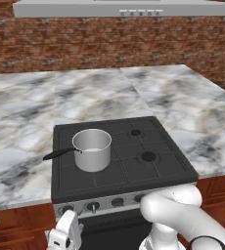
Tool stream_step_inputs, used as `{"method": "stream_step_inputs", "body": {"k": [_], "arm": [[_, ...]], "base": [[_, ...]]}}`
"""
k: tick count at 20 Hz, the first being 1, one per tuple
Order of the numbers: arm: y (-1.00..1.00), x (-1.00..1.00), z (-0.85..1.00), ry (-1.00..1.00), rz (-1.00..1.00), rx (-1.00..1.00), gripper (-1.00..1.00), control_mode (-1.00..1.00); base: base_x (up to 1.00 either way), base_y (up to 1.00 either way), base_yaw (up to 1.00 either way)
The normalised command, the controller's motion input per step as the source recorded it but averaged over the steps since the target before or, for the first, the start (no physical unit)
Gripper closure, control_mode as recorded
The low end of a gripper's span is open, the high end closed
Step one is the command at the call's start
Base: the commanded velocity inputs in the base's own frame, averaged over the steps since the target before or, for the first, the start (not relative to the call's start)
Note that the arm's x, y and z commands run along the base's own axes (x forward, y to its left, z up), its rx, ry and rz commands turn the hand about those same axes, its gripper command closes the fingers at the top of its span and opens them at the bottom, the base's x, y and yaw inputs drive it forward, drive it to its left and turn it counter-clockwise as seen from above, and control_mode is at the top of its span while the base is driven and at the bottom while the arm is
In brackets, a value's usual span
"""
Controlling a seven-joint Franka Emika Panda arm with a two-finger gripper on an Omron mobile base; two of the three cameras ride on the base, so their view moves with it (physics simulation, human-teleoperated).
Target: Turn off the front left burner of the stove.
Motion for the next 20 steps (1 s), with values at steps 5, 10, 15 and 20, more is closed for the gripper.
{"method": "stream_step_inputs", "body": {"k": [5,10,15,20], "arm": [[0.16,0.13,-0.42,0.0,0.0,0.07,-1.0,-1.0],[0.0,0.45,-0.24,0.02,0.02,0.02,-1.0,-1.0],[0.0,0.48,-0.22,0.04,0.04,0.0,-1.0,-1.0],[0.14,0.16,-0.4,0.05,0.06,0.0,-1.0,-1.0]], "base": [[0.0,0.0,0.0],[0.0,0.0,0.0],[0.0,0.0,0.0],[0.0,0.0,0.0]]}}
